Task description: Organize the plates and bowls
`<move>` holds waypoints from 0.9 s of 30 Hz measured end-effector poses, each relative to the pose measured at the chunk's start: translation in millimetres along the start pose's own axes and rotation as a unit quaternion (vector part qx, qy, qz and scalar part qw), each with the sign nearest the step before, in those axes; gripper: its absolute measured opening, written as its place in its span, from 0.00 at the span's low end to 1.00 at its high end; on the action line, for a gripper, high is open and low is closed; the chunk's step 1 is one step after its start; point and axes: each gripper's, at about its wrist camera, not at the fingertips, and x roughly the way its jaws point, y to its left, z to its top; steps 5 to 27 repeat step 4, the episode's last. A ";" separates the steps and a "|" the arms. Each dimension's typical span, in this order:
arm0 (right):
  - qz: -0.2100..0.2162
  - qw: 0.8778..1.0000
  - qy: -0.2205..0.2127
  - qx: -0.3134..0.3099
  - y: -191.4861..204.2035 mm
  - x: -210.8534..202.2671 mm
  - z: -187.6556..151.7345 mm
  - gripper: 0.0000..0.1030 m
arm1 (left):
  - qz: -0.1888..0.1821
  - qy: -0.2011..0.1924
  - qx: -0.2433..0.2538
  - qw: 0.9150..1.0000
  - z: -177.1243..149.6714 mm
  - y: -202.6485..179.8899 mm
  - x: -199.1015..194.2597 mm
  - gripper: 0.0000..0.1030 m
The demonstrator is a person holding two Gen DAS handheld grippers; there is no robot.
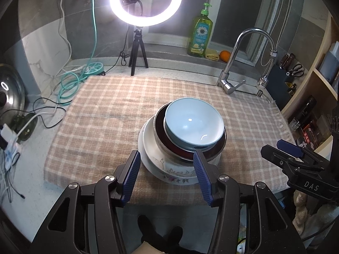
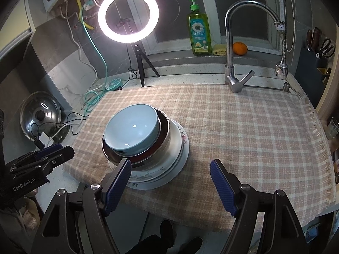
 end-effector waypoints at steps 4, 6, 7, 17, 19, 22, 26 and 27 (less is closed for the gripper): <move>-0.001 1.000 0.005 0.004 -1.6 5.1 -1.3 0.71 | 0.007 0.002 -0.002 1.000 -0.8 3.3 3.2 0.50; -0.001 1.000 0.005 0.004 -1.6 5.1 -1.3 0.71 | 0.007 0.002 -0.002 1.000 -0.8 3.3 3.2 0.50; -0.001 1.000 0.005 0.004 -1.6 5.1 -1.3 0.71 | 0.007 0.002 -0.002 1.000 -0.8 3.3 3.2 0.50; -0.001 1.000 0.005 0.004 -1.6 5.1 -1.3 0.71 | 0.007 0.002 -0.002 1.000 -0.8 3.3 3.2 0.50; -0.001 1.000 0.005 0.004 -1.6 5.1 -1.3 0.71 | 0.007 0.002 -0.002 1.000 -0.8 3.3 3.2 0.50; -0.001 1.000 0.005 0.004 -1.6 5.1 -1.3 0.71 | 0.007 0.002 -0.002 1.000 -0.8 3.3 3.2 0.50; -0.001 1.000 0.005 0.004 -1.6 5.1 -1.3 0.71 | 0.007 0.002 -0.002 1.000 -0.8 3.3 3.2 0.50; -0.001 1.000 0.005 0.004 -1.6 5.1 -1.3 0.71 | 0.007 0.002 -0.002 1.000 -0.8 3.3 3.2 0.50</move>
